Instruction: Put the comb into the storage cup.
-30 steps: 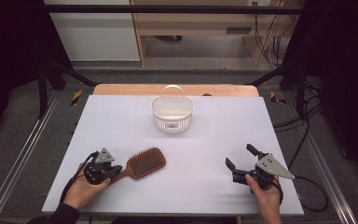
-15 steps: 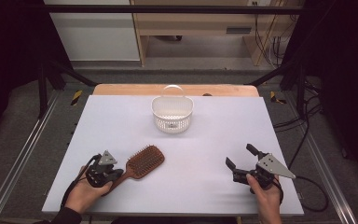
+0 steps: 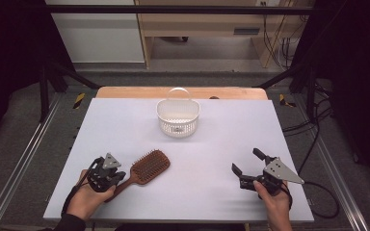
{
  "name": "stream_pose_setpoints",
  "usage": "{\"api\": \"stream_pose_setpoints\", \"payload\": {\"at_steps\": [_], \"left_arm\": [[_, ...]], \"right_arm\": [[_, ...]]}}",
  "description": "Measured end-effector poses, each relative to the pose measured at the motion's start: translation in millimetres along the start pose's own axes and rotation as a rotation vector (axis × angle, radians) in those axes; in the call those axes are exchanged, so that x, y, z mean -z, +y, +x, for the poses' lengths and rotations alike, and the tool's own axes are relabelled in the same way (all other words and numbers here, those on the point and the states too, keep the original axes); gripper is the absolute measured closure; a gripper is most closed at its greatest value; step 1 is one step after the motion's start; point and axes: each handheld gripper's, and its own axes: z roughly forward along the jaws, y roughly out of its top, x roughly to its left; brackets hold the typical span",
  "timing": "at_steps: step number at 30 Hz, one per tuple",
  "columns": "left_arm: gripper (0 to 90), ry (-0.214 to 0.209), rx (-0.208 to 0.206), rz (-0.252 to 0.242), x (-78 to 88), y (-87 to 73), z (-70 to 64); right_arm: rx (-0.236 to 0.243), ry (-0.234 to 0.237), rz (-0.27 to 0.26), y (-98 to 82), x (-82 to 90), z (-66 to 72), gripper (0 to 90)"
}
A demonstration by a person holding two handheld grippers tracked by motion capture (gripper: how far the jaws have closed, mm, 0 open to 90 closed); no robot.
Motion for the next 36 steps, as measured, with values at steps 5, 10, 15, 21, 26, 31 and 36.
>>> {"api": "stream_pose_setpoints", "payload": {"at_steps": [5,10,15,21,26,31,36], "left_arm": [[87.3,0.003,-0.036,-0.008,12.8,9.2,-6.8],[72.2,-0.005,-0.056,0.014,15.6,11.0,-11.4],[34.8,0.022,-0.05,0.045,11.3,10.5,-13.8],[10.7,0.006,-0.071,0.114,2.5,12.4,-16.7],[8.6,-0.035,-0.093,0.14,-5.1,14.3,-15.9],[9.1,-0.044,-0.081,0.131,-8.8,16.7,-9.7],[13.1,-0.069,-0.085,0.141,-10.8,18.0,-8.3]], "right_arm": [[0.003,-0.018,0.005,-0.2,1.0,-1.3,4.2],[0.008,-0.029,0.014,-0.8,0.5,-1.9,4.1],[0.018,-0.039,0.025,-1.9,-1.6,-0.6,4.1],[0.021,-0.042,0.028,-2.4,-1.0,-0.5,4.1],[0.012,-0.045,0.03,-3.4,-0.1,-0.4,4.1],[0.008,-0.054,0.031,-4.3,0.8,-1.6,4.1],[0.008,-0.055,0.036,-4.9,0.4,-1.9,4.1]]}}
